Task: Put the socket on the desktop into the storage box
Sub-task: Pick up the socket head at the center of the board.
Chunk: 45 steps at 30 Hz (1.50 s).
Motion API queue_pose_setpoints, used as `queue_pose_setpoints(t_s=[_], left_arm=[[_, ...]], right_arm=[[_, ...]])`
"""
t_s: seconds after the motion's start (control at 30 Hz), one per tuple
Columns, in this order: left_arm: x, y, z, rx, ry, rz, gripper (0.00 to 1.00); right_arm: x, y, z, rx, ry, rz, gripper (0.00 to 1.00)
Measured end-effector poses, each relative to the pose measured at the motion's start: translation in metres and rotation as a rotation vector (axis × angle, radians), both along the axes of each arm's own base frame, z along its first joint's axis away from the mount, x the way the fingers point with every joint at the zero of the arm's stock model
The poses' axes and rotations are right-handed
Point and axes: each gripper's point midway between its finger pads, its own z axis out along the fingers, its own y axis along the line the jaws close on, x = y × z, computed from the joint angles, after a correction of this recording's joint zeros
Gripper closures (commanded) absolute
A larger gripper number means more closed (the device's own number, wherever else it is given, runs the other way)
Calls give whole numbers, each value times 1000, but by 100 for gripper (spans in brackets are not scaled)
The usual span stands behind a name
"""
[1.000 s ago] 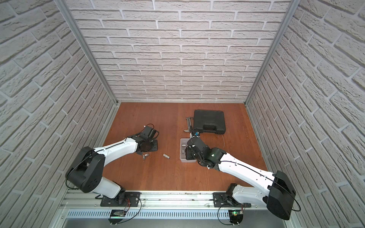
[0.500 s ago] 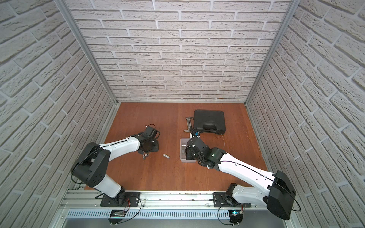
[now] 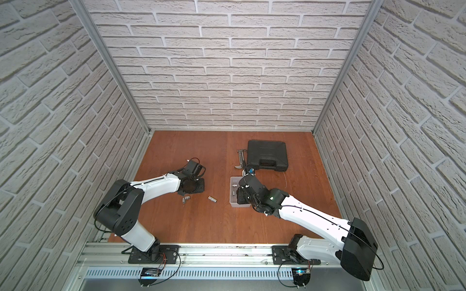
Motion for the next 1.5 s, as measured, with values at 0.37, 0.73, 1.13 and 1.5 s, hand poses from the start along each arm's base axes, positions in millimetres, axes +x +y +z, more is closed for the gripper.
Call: queue_pose_setpoints(t_s=[0.37,0.73,1.13,1.5], left_arm=[[-2,-6,-1,1,-5,-5,76],[-4,-13,-1,14,-19,-18,71],[-8,-16,-1,14,-13,-19,80],[-12,-19,-1,15,-9,-29,100]], right_arm=[[0,-1,-2,-6,2,-2,66],[0,-2,-2,-7,-1,-5,66],[0,-2,-2,-9,-2,-6,66],[1,-3,-2,-12,-5,-10,66]])
